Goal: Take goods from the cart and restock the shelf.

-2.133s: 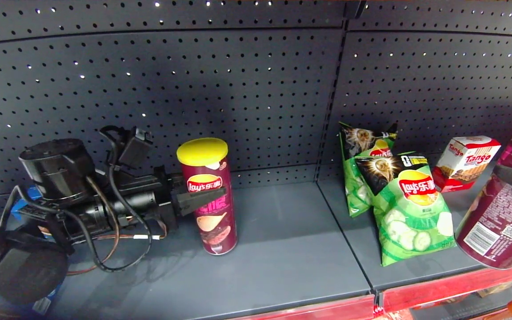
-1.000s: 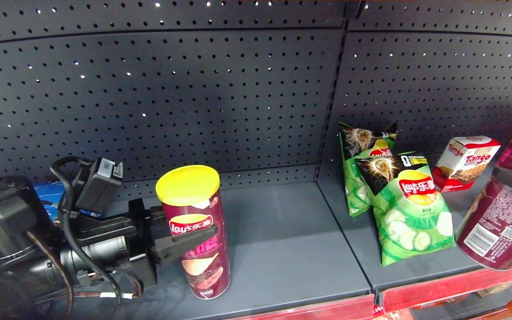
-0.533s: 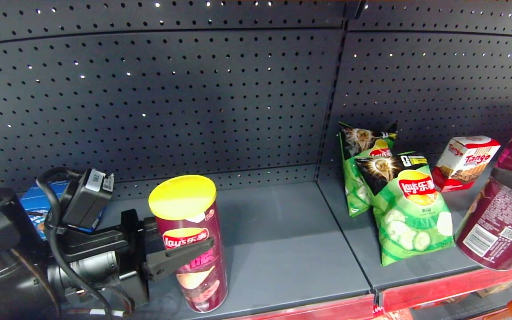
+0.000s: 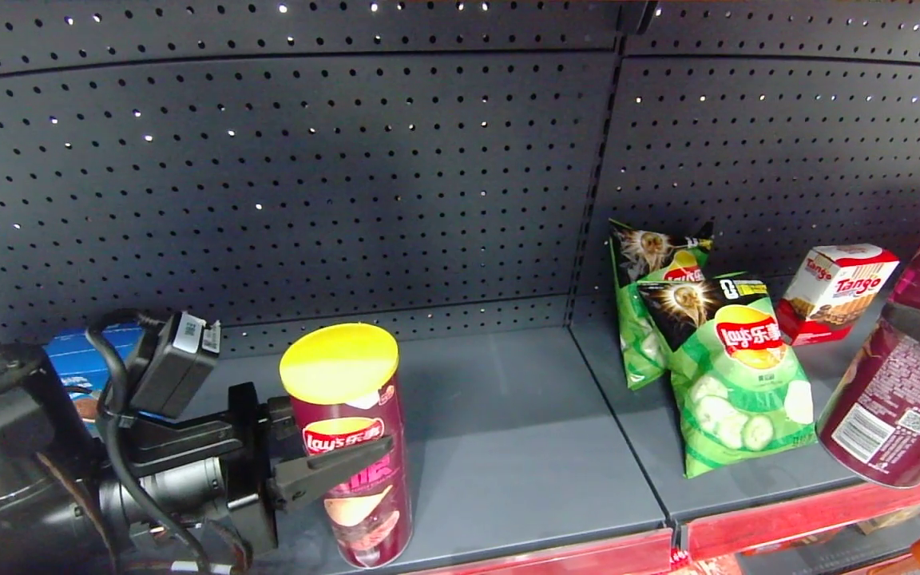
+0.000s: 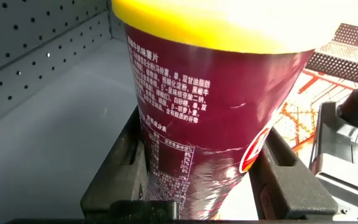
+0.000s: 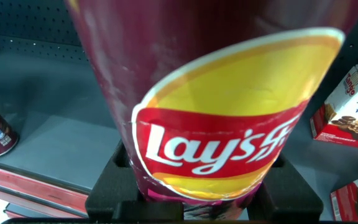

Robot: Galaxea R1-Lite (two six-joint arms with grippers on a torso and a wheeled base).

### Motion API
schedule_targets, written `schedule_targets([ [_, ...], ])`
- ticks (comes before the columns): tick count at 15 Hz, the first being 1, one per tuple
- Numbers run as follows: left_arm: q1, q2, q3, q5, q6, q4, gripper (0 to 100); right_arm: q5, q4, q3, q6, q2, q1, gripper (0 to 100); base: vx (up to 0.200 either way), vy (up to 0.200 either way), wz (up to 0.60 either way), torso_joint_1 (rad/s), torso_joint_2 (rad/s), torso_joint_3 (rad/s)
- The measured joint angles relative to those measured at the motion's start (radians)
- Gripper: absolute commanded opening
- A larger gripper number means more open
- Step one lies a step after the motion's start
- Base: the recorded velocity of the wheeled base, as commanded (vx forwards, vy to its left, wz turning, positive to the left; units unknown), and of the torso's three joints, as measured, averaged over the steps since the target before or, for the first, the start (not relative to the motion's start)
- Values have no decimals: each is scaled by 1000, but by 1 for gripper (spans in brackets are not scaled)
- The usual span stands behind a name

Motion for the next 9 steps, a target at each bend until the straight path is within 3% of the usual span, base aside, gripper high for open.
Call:
schedule_targets([
  [9, 0, 41, -18, 19, 2, -24, 0, -1, -1, 16, 0, -6, 0, 0, 0, 0, 0, 0, 0, 0],
])
